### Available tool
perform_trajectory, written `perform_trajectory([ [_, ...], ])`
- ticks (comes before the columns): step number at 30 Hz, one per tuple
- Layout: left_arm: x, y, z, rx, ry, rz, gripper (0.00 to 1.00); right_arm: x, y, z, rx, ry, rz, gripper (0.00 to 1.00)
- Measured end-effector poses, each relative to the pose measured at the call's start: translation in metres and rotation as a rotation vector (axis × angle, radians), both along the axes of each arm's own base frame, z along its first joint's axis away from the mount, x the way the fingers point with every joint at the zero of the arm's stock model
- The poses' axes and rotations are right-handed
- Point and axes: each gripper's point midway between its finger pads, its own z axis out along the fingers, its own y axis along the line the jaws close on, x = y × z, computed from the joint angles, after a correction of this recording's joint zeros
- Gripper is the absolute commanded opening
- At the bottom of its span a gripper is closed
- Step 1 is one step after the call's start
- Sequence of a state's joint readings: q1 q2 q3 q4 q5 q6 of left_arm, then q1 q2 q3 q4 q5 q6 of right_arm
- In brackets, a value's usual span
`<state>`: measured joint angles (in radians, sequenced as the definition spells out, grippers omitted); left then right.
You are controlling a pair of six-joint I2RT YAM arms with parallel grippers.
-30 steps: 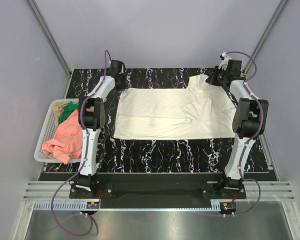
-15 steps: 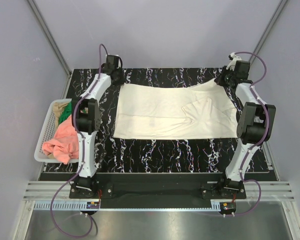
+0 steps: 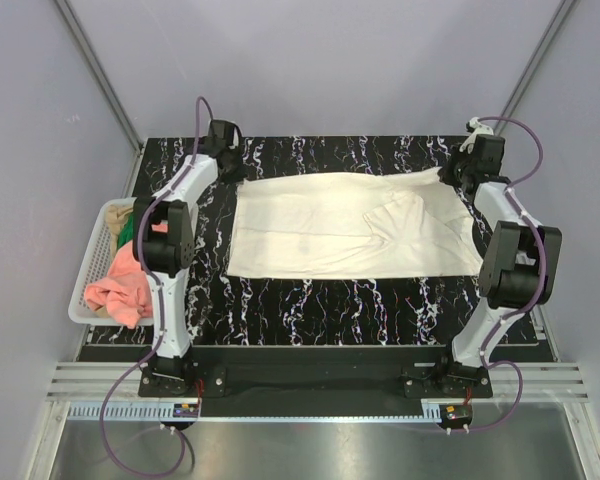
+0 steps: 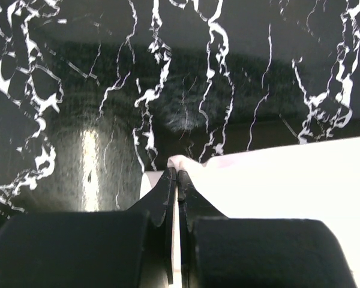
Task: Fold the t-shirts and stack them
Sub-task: Fold the tshirt
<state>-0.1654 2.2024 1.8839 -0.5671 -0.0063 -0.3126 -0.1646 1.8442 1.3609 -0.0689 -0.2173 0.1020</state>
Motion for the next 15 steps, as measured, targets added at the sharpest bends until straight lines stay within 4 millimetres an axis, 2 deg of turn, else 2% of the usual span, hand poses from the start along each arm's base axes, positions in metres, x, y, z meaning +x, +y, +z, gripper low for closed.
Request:
perform_trajectory([
  [3,-0.008,0.002,-0.002,0.007,0.01,-0.001,0.0,-0.01,-0.003,0.009,-0.012,-0.019,-0.03,0.0],
  [6,-0.016,0.005,-0.006,0.017,0.023,0.001,0.0,-0.023,-0.007,0.008,-0.023,-0.016,-0.065,0.0],
  [12,-0.032,0.01,-0.011,0.034,0.049,0.009,0.0,-0.049,-0.022,-0.022,-0.045,0.072,-0.179,0.0],
  [15,-0.04,0.012,-0.011,0.037,0.057,0.011,0.0,-0.058,-0.028,-0.031,-0.047,0.105,-0.228,0.0],
])
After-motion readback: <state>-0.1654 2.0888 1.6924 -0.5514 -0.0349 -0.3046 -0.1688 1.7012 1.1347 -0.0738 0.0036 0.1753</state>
